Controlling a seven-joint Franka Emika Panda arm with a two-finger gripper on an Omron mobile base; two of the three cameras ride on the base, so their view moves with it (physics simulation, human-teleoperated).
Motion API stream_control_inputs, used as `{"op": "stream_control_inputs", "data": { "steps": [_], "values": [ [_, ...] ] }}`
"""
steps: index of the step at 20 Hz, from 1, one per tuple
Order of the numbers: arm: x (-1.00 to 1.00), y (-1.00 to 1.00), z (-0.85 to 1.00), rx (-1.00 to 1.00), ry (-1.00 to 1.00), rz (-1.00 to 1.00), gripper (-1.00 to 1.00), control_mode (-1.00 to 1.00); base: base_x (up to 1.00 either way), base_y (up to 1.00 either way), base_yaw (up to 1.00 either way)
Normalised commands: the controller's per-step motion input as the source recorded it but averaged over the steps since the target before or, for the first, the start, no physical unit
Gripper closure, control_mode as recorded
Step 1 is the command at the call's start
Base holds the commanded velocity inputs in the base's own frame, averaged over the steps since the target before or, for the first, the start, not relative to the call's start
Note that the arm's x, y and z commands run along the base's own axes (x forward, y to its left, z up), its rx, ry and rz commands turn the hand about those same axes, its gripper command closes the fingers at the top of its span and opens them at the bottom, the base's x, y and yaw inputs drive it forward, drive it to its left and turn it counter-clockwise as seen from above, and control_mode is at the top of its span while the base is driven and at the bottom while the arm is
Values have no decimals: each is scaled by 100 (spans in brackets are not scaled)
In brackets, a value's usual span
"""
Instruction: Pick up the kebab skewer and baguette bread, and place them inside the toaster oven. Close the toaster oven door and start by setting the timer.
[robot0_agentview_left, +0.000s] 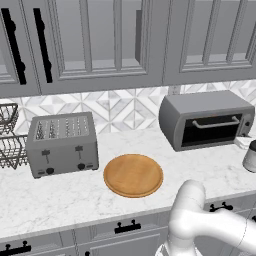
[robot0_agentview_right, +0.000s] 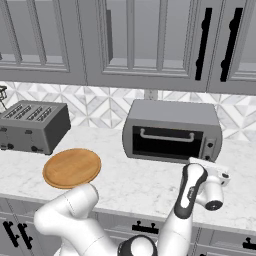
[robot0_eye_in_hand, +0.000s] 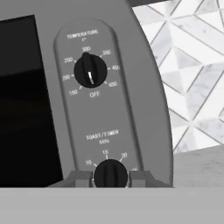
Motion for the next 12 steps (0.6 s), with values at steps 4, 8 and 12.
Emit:
{"op": "stream_control_inputs", "data": {
  "steps": [4, 8, 12],
  "values": [
    [0, 2, 0, 17, -2, 0, 100, -100, 0, 0, 0],
    [0, 1, -3, 19, -1, 0, 100, -100, 0, 0, 0],
    [0, 2, -7, 20, -1, -1, 100, -100, 0, 0, 0]
  ]
}}
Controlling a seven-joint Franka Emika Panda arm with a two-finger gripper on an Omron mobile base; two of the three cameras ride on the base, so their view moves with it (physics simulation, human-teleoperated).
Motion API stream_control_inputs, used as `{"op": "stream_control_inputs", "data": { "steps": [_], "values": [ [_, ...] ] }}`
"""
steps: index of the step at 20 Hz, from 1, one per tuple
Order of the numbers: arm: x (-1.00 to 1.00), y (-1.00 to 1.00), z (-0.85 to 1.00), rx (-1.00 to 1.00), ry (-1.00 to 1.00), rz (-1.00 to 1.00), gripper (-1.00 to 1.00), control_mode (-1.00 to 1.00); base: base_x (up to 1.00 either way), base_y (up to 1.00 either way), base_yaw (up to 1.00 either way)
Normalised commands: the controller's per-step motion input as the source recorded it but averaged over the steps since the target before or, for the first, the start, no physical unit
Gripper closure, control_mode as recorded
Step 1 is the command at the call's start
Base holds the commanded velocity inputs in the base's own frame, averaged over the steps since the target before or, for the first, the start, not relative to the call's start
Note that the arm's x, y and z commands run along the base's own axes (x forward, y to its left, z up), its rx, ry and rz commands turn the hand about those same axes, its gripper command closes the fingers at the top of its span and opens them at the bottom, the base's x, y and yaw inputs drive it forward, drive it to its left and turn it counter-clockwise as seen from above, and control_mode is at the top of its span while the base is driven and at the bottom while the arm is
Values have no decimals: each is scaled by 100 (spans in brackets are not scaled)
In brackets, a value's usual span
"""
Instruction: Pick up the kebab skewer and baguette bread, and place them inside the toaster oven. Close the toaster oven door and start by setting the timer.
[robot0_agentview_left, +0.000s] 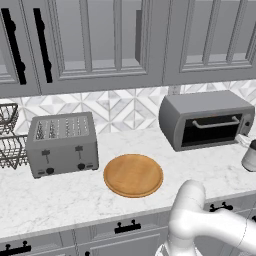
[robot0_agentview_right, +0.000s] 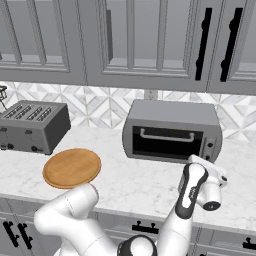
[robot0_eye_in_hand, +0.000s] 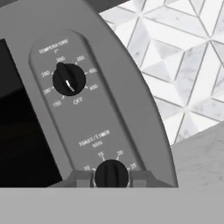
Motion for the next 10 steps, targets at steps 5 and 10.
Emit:
{"op": "stream_control_inputs", "data": {
  "steps": [5, 10],
  "values": [
    [0, 5, -7, 20, -1, -2, 100, -100, 0, 0, 0],
    [0, 4, -8, 21, -3, -3, 100, -100, 0, 0, 0]
  ]
}}
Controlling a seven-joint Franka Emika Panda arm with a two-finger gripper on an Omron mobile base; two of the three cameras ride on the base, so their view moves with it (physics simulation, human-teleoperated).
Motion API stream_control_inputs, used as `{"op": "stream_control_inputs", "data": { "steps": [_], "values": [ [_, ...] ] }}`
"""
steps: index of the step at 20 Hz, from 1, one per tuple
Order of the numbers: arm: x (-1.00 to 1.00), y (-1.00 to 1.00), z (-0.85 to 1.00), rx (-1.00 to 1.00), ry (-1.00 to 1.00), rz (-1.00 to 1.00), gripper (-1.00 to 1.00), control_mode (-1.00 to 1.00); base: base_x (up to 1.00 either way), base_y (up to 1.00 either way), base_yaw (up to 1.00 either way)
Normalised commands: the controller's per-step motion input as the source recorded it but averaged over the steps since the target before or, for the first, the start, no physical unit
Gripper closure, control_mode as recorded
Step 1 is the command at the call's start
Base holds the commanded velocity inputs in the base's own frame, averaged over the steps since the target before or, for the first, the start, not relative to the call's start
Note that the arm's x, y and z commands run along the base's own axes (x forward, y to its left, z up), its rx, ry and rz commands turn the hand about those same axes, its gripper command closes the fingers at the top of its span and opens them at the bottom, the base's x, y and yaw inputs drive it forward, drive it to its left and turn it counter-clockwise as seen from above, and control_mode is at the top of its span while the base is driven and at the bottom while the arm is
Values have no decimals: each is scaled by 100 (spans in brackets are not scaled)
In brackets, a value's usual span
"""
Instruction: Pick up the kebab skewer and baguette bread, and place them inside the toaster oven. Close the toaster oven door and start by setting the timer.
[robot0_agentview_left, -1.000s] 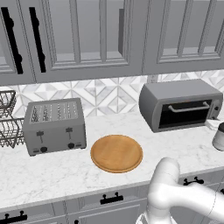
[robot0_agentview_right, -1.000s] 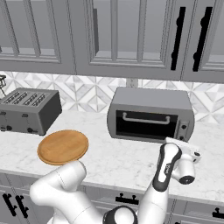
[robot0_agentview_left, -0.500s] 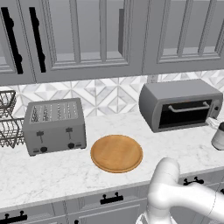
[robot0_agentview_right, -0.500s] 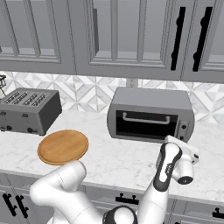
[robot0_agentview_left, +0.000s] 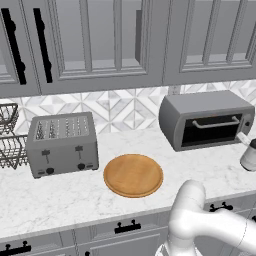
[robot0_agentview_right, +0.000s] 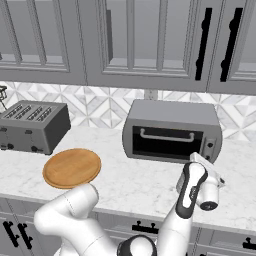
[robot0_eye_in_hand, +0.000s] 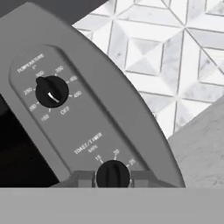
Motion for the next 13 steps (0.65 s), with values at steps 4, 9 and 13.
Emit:
{"op": "stream_control_inputs", "data": {
  "steps": [4, 9, 13],
  "values": [
    [0, 4, -9, 20, -4, -3, 100, -100, 0, 0, 0],
    [0, 5, -11, 20, -4, -3, 100, -100, 0, 0, 0],
    [0, 7, -13, 18, -4, -3, 100, -100, 0, 0, 0]
  ]
}}
